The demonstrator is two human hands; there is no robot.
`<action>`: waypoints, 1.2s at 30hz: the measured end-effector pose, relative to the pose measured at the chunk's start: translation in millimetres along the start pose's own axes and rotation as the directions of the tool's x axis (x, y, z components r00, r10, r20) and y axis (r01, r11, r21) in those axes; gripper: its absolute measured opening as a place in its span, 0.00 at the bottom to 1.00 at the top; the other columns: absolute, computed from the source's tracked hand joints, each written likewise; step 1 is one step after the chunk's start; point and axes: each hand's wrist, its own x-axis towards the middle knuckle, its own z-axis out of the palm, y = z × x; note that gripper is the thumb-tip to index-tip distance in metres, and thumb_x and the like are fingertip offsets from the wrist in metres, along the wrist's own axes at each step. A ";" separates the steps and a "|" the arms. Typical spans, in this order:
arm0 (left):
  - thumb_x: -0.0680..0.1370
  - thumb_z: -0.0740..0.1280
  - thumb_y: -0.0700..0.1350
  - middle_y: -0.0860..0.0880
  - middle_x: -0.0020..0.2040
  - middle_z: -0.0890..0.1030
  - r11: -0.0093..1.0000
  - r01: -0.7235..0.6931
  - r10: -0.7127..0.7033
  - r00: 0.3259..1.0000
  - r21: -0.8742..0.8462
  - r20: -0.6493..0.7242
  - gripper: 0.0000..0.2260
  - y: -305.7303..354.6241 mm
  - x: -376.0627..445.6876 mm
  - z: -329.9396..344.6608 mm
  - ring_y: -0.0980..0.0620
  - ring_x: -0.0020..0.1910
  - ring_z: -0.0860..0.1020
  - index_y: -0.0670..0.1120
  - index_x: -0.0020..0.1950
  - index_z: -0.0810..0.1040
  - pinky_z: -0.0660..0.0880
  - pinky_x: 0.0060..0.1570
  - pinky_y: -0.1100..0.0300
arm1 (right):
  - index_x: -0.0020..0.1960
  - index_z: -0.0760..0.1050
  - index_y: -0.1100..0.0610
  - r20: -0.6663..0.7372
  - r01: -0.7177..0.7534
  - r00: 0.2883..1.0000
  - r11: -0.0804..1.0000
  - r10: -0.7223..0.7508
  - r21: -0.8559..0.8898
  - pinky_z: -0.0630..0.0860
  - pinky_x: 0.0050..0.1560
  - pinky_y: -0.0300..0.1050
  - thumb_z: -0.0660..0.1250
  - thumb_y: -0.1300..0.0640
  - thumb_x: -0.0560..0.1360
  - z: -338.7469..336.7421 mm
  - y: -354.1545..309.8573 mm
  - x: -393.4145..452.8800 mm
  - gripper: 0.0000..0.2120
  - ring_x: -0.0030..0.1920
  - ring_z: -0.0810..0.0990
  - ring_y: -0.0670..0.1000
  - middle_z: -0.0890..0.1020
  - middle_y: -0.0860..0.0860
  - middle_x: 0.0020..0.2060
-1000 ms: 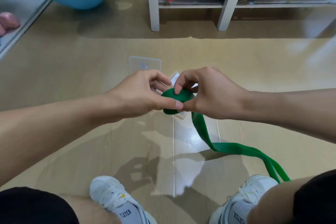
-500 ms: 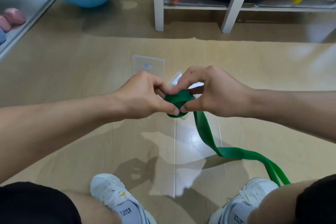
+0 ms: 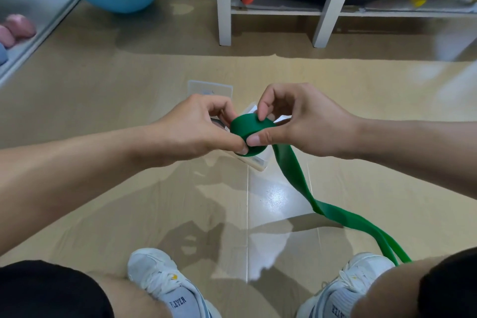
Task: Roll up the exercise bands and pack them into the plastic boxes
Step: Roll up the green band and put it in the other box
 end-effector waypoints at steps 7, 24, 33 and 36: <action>0.66 0.78 0.29 0.44 0.39 0.83 0.982 0.025 -0.014 0.998 -0.189 0.057 0.14 0.3 -2.7 -1.5 0.52 0.39 0.83 0.42 0.41 0.77 0.78 0.41 0.65 | 0.47 0.77 0.52 0.053 -0.066 0.997 0.981 0.057 0.180 0.79 0.55 0.57 0.82 0.49 0.59 -2.5 5.8 -0.6 0.21 0.47 0.83 0.57 0.85 0.57 0.45; 0.62 0.84 0.42 0.55 0.40 0.87 0.954 -0.011 0.005 1.000 0.298 0.020 0.18 10.0 -5.7 11.9 0.54 0.42 0.86 0.53 0.47 0.82 0.83 0.52 0.45 | 0.41 0.72 0.50 0.027 0.021 1.000 0.962 -0.015 -0.272 0.82 0.43 0.58 0.84 0.54 0.61 14.4 2.7 -4.8 0.21 0.41 0.85 0.55 0.85 0.49 0.37; 0.67 0.78 0.29 0.44 0.43 0.88 0.990 0.092 -0.094 0.995 -0.104 -0.024 0.15 13.1 -0.8 -5.9 0.51 0.44 0.86 0.43 0.50 0.86 0.82 0.48 0.59 | 0.47 0.76 0.51 -0.033 -0.008 0.999 0.998 0.005 -0.069 0.83 0.55 0.52 0.83 0.48 0.63 -0.1 6.8 -0.3 0.20 0.52 0.85 0.48 0.87 0.47 0.51; 0.69 0.74 0.26 0.46 0.43 0.88 0.956 0.084 -0.094 0.995 -0.280 -0.022 0.16 9.8 -1.1 -7.7 0.52 0.44 0.87 0.42 0.51 0.83 0.82 0.46 0.63 | 0.47 0.75 0.50 -0.090 -0.048 0.995 0.998 0.045 -0.038 0.83 0.50 0.56 0.82 0.44 0.60 -0.9 12.4 -3.6 0.23 0.48 0.85 0.51 0.85 0.49 0.45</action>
